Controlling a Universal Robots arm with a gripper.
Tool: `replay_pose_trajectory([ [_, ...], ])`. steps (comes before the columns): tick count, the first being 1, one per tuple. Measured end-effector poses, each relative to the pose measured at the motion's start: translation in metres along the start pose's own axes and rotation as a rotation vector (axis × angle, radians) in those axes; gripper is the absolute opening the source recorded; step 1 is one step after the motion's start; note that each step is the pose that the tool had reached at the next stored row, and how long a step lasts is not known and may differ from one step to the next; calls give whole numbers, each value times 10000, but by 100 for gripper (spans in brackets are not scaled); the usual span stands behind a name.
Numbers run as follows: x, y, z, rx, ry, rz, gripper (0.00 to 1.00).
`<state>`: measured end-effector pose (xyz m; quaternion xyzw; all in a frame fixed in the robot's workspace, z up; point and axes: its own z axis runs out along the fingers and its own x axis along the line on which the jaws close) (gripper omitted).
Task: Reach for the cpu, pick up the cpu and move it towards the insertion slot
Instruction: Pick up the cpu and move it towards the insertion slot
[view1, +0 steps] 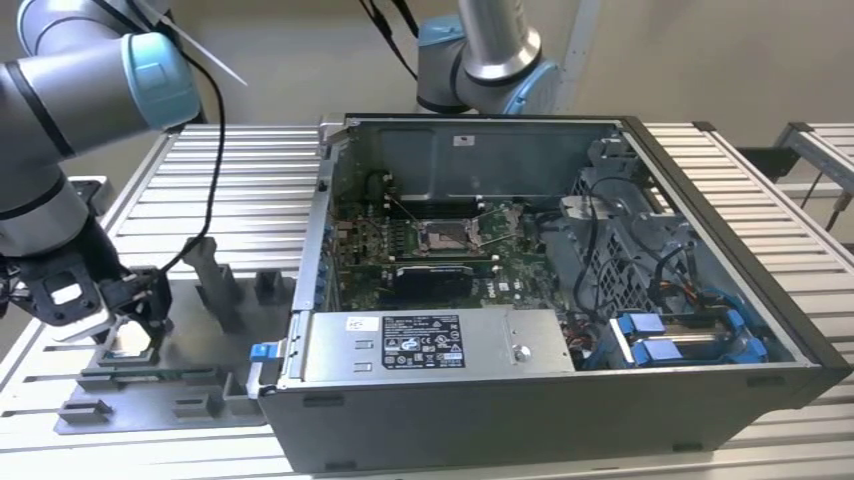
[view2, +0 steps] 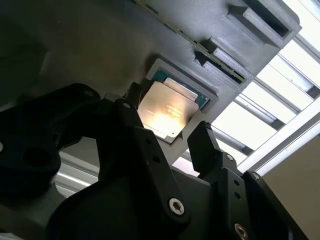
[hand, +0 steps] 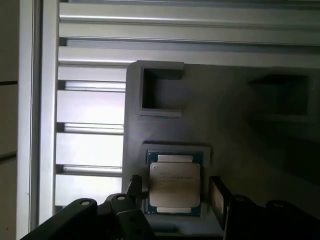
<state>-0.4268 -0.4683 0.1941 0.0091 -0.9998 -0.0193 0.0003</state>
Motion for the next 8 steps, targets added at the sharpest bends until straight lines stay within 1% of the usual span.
replay_pose_trajectory([
  [5, -1, -1, 38, 1, 2, 0, 100],
  [8, -4, 1, 50, 2, 2, -3, 100],
])
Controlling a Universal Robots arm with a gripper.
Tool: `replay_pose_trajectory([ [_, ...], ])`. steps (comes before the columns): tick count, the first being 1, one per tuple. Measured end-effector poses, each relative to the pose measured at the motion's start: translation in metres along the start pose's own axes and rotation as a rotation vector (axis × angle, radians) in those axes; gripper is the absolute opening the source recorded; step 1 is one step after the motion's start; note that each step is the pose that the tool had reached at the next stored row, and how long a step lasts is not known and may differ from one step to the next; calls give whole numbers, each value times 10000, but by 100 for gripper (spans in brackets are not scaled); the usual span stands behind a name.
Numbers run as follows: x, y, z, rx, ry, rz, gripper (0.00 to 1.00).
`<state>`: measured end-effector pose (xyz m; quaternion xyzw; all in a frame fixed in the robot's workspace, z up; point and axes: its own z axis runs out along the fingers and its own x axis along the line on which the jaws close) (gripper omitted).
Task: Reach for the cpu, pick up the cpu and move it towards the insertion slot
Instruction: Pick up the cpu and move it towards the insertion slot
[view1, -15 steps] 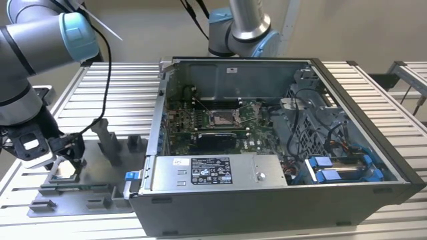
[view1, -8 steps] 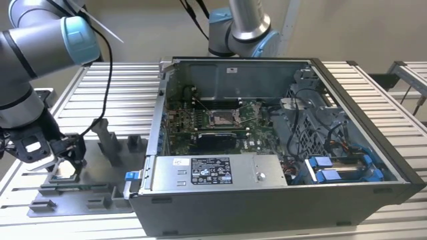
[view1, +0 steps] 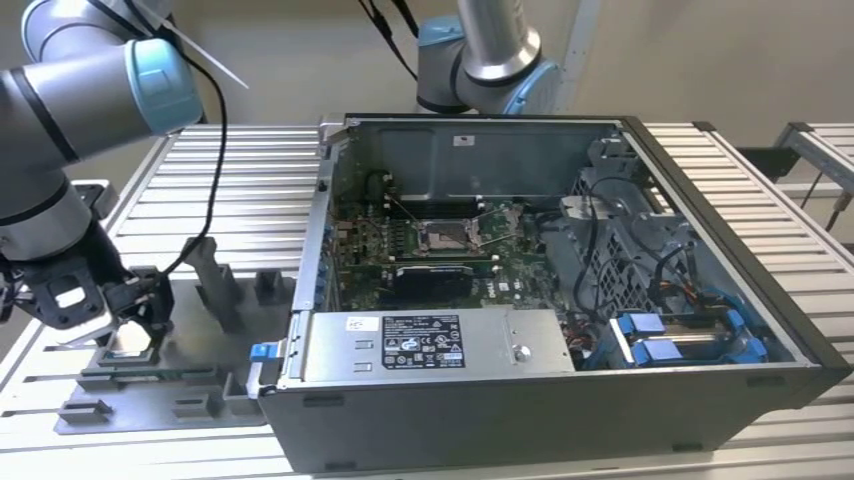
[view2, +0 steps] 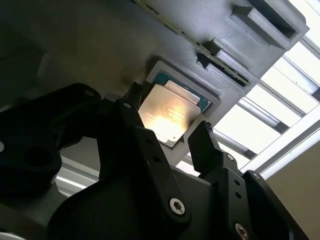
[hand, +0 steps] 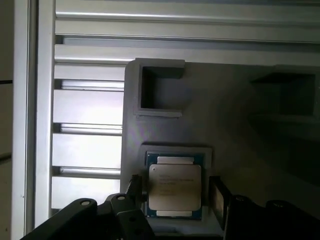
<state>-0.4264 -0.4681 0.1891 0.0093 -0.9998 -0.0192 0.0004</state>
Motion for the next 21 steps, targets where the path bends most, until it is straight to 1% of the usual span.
replay_pose_trajectory([
  [10, -1, 15, 30, -1, -2, 0, 100],
  [20, 0, 16, 32, -1, -2, 0, 100],
  [21, 0, 16, 33, -1, -1, 0, 0],
])
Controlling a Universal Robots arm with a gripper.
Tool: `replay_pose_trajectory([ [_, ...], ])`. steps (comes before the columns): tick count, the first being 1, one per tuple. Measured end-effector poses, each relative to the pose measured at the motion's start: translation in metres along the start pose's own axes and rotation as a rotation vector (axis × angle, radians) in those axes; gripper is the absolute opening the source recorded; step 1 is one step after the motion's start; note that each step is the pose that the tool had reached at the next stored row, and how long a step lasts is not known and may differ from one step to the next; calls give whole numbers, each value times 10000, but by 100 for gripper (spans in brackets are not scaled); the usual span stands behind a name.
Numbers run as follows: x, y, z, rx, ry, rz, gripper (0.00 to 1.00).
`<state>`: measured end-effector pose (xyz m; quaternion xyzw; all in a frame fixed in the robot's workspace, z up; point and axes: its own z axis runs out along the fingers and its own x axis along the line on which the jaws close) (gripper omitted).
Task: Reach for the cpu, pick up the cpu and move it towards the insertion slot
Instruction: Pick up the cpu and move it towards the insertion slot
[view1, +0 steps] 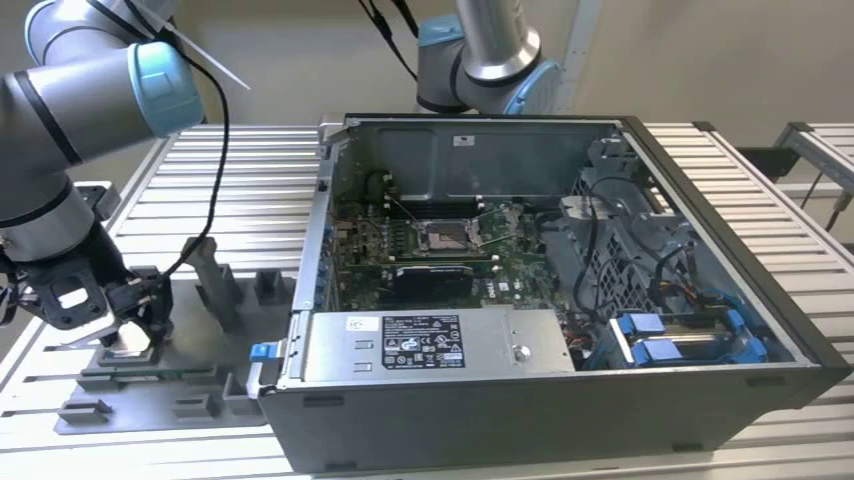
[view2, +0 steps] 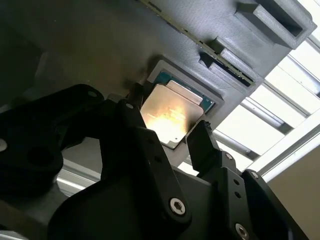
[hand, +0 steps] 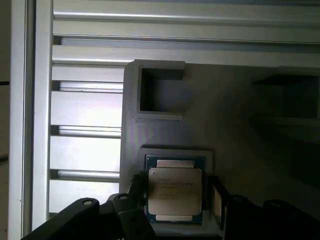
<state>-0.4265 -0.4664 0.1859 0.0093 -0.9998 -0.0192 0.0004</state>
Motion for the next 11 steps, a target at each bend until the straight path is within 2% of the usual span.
replay_pose_trajectory([
  [9, 1, 0, -1, 0, 0, 1, 0],
  [11, 1, 2, -35, -4, -6, 1, 0],
])
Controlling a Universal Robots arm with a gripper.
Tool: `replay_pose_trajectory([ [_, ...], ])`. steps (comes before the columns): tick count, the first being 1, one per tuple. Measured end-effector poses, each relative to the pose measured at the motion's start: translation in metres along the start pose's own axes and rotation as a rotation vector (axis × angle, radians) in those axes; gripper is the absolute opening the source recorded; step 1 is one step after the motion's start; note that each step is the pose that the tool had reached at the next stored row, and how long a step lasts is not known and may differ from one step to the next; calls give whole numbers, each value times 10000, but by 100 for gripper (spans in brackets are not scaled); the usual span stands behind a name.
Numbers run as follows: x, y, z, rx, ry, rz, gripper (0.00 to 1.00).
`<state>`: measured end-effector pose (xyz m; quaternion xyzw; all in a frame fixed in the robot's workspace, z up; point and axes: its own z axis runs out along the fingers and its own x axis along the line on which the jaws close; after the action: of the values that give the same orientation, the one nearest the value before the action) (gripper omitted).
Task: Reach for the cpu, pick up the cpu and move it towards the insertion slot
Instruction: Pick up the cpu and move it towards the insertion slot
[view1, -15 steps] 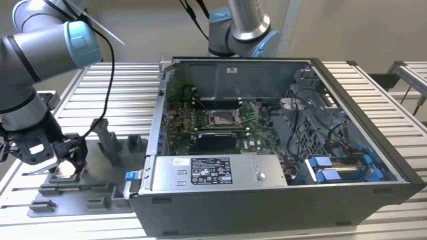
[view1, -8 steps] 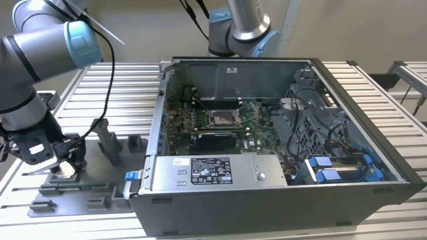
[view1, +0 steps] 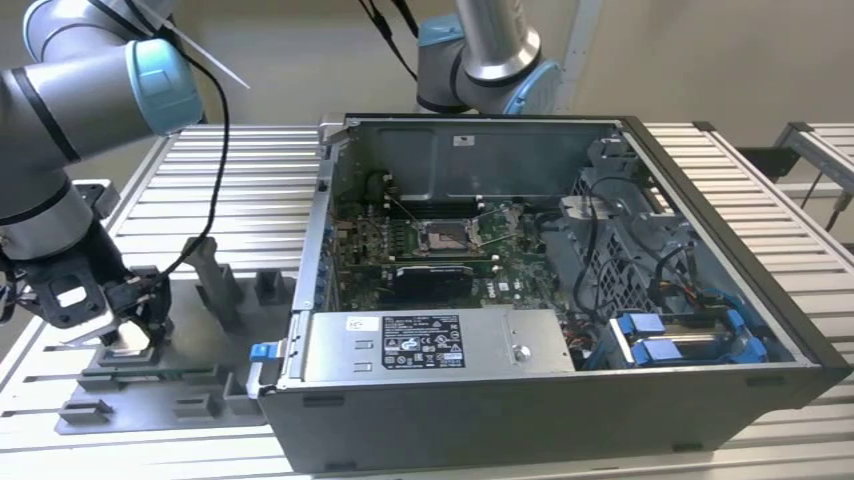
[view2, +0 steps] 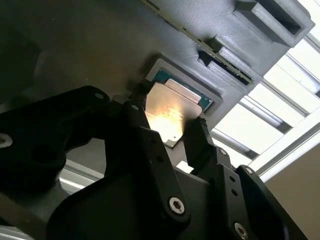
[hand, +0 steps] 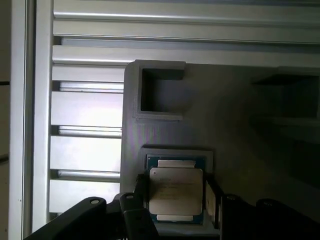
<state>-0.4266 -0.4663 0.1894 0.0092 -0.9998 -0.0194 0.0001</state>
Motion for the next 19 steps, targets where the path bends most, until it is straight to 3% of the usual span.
replay_pose_trajectory([
  [9, 0, 12, -341, -7, 5, 0, 0],
  [19, 0, 21, -570, -9, 5, 0, 0],
])
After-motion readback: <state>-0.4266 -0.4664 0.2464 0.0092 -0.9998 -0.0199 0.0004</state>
